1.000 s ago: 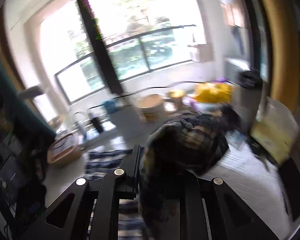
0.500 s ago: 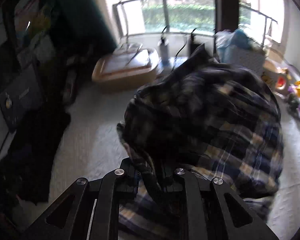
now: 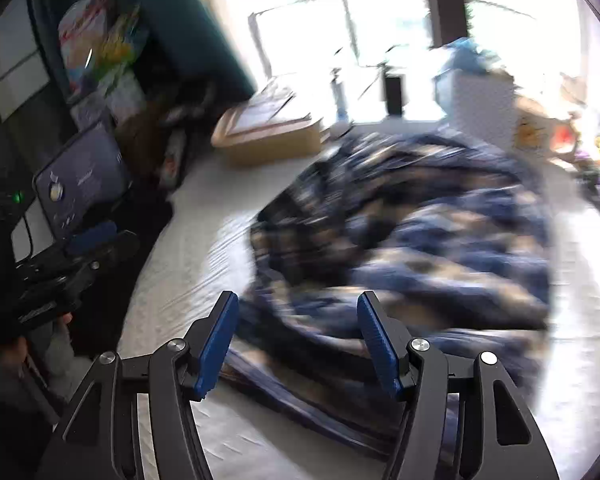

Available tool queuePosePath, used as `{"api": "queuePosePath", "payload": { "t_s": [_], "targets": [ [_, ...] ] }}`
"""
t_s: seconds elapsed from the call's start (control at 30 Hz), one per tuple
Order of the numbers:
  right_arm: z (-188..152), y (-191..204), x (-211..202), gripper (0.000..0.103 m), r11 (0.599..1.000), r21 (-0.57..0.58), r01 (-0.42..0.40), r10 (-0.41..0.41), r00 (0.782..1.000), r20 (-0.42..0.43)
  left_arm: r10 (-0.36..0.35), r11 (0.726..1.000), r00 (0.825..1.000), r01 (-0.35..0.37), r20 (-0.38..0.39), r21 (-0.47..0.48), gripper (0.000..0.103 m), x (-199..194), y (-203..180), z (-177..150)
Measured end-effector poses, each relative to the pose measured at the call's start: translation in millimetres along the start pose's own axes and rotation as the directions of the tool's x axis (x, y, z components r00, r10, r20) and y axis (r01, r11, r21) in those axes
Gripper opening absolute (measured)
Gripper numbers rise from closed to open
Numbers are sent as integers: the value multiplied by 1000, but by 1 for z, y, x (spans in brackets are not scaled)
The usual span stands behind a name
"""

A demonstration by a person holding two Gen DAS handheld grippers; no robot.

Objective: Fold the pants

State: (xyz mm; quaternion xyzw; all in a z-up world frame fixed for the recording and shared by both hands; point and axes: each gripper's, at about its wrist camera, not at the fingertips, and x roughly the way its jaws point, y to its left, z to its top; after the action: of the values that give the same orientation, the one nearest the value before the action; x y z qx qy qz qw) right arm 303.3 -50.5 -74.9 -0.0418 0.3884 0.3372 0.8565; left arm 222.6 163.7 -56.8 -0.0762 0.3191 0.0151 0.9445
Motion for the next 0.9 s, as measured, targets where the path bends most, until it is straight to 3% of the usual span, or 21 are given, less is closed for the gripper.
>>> {"api": "queuePosePath", "payload": {
  "t_s": [0.07,0.13,0.27,0.4,0.43,0.5,0.53,0.6,0.63,0.7,0.83,0.87,0.9],
  "targets": [
    [-3,-21,-15,64,998,9,58,-59,998,28,-41,998,999,40,4,55,79,7,-18,8],
    [-10,-46,-25,64,994,36,99,-100,994,35,-96,982,995,98,-16,164,88,23,-45,14],
    [-23,-90,-34,64,983,94,155,-158,987,22,-67,937,996,85,-63,338,91,62,-83,24],
    [-14,-116,-39,64,982,88,168,-173,983,56,-47,906,991,96,-126,413,90,98,-93,35],
    [-7,-120,-39,64,984,74,163,-169,983,78,-39,901,990,95,-139,424,86,106,-94,37],
    [5,-126,-38,63,987,43,152,-156,980,121,-36,891,984,111,-176,439,55,120,-94,40],
    [13,-129,-36,63,988,28,152,-154,979,134,-46,891,980,127,-193,435,49,124,-94,40],
    [30,-133,-26,60,992,-9,125,-123,983,138,-83,901,971,170,-226,399,19,132,-89,42],
    [35,-136,-21,59,993,-22,113,-109,984,138,-81,909,967,171,-240,381,14,136,-86,43],
    [47,-136,-5,53,994,-51,98,-91,987,133,-95,917,967,178,-238,356,12,134,-80,47],
    [62,-137,31,50,989,-137,58,-45,995,92,-172,931,965,225,-199,286,11,115,-70,62],
    [65,-137,40,45,987,-155,44,-34,997,70,-177,933,966,226,-188,281,11,113,-68,66],
    [66,-137,49,33,985,-171,22,-15,999,43,-177,935,968,221,-175,276,11,112,-65,70]
  ]
}}
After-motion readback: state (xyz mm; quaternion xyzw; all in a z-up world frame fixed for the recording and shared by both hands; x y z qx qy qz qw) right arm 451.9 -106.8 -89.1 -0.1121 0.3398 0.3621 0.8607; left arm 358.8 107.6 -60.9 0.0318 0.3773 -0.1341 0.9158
